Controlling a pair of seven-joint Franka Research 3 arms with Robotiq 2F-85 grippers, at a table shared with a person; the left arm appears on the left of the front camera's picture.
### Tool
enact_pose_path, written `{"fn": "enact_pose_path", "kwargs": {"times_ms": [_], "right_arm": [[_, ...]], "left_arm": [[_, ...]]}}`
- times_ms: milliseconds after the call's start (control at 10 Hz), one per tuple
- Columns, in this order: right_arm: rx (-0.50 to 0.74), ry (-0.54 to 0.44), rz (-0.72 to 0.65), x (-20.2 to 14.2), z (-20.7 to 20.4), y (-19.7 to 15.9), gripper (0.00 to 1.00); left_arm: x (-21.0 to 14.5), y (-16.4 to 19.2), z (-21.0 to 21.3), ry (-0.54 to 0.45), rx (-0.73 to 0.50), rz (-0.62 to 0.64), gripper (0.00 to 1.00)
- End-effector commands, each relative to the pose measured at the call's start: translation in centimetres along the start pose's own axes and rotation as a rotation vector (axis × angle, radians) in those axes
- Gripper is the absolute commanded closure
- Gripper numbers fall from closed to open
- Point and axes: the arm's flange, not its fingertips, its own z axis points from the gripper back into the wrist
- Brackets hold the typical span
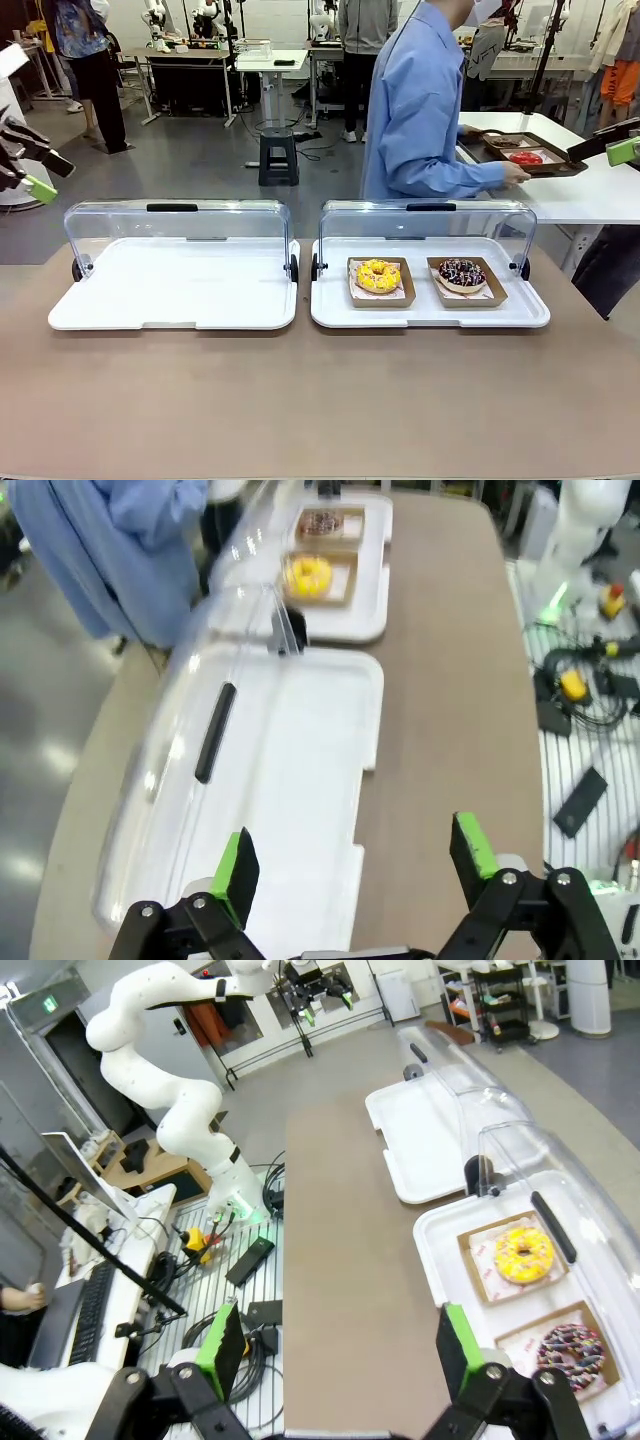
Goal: Provide the desired donut to the person.
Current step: Place the picked Paper togo box onto the Handle tray extended by the person.
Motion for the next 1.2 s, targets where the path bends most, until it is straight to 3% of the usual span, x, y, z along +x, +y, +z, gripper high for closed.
{"fn": "enact_pose_path", "kwargs": {"times_ms": [0, 200, 400, 1100], "right_arm": [[0.009, -0.009, 0.012, 0.2, -0.1, 0.1, 0.0], [0.009, -0.009, 0.012, 0.2, -0.1, 0.1, 0.0], [0.009, -0.009, 0.012, 0.2, -0.1, 0.1, 0.0], [0.009, -0.009, 0.012, 0.2, -0.1, 0.1, 0.0]], "left_arm": [[-3.7, 2.9, 0.4, -0.168, -0.096, -0.058, 0.0], [-6.8, 4.8, 1.1, -0.31, -0.058, -0.146, 0.0], [-9.4, 4.1, 1.1, -0.346, 0.031, -0.133, 0.0], [-11.0, 4.4, 2.7, -0.449, 0.0, -0.091, 0.0]]}}
